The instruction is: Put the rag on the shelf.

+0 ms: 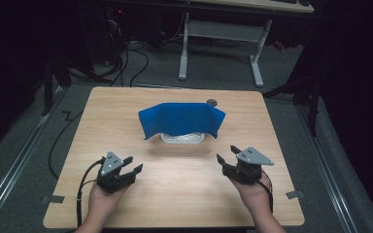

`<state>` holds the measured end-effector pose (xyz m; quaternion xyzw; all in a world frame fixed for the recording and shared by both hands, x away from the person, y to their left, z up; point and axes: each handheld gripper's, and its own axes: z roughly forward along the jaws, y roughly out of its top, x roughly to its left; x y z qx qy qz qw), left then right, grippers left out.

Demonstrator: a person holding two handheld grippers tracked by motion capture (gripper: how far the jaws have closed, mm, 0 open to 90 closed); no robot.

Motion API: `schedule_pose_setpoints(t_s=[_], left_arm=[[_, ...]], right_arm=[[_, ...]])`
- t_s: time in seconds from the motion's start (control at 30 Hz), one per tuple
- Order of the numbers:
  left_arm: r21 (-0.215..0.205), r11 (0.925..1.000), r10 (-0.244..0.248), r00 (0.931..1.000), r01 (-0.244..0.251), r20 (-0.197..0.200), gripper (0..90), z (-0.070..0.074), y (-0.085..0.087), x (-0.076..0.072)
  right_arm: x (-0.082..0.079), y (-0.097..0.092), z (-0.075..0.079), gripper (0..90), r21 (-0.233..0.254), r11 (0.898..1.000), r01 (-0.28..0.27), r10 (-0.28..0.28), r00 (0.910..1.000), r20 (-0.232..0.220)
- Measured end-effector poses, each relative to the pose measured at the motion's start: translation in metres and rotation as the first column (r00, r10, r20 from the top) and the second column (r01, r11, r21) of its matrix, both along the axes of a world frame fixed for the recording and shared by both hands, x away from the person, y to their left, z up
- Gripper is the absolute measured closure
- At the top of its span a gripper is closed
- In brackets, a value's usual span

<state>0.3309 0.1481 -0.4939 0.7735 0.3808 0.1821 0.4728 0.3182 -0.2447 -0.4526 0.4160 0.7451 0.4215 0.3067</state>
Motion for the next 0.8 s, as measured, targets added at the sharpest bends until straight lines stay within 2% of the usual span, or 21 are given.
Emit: schedule_pose_setpoints(t_s=[0.07,0.13,0.23,0.3,0.37,0.43,0.5,0.53,0.6,0.8], left_arm=[[0.0,0.9997,-0.026,0.9996,0.026,-0.007,50.4,-0.004,-0.011,-0.007],[0.016,0.9985,-0.052,0.9986,0.052,-0.013,49.6,-0.009,-0.022,-0.014],[-0.009,0.9965,-0.083,0.9956,0.083,-0.044,47.6,-0.019,-0.034,-0.022],[0.017,0.9945,-0.103,0.9931,0.104,-0.057,47.6,-0.026,-0.041,-0.025],[0.072,0.9891,-0.125,0.9909,0.129,-0.049,47.0,-0.031,-0.046,-0.026],[0.081,0.9874,-0.132,0.9901,0.136,-0.046,46.4,-0.032,-0.046,-0.025],[0.067,0.9897,-0.123,0.9909,0.126,-0.055,46.2,-0.031,-0.042,-0.023],[0.067,0.9897,-0.123,0.9909,0.126,-0.055,46.2,-0.031,-0.042,-0.023],[0.042,0.9931,-0.107,0.9921,0.11,-0.066,46.2,-0.031,-0.036,-0.02],[0.048,0.9944,-0.091,0.9936,0.094,-0.067,46.0,-0.032,-0.033,-0.02]], right_arm=[[-0.008,0.005,-0.007,37.8,0.005,1.0,-0.005,0.005,0.9999,-0.01],[-0.015,0.012,-0.013,36.9,-0.009,1.0,-0.01,0.01,0.9998,-0.016],[-0.023,0.018,-0.023,35.7,-0.011,1.0,-0.014,0.014,0.9995,-0.027],[-0.027,0.021,-0.033,35.0,0.007,1.0,-0.013,0.013,0.9992,-0.039],[-0.03,0.024,-0.045,35.7,0.011,1.0,-0.017,0.018,0.9983,-0.055],[-0.031,0.028,-0.052,35.6,-0.018,0.999,-0.05,0.048,0.996,-0.075],[-0.032,0.029,-0.055,35.9,-0.048,0.997,-0.064,0.06,0.9954,-0.075],[-0.031,0.029,-0.056,36.0,-0.042,0.997,-0.066,0.063,0.9948,-0.08],[-0.029,0.028,-0.057,36.0,-0.03,0.997,-0.066,0.063,0.9939,-0.091],[-0.027,0.027,-0.059,36.2,-0.03,0.997,-0.069,0.066,0.9929,-0.1]])
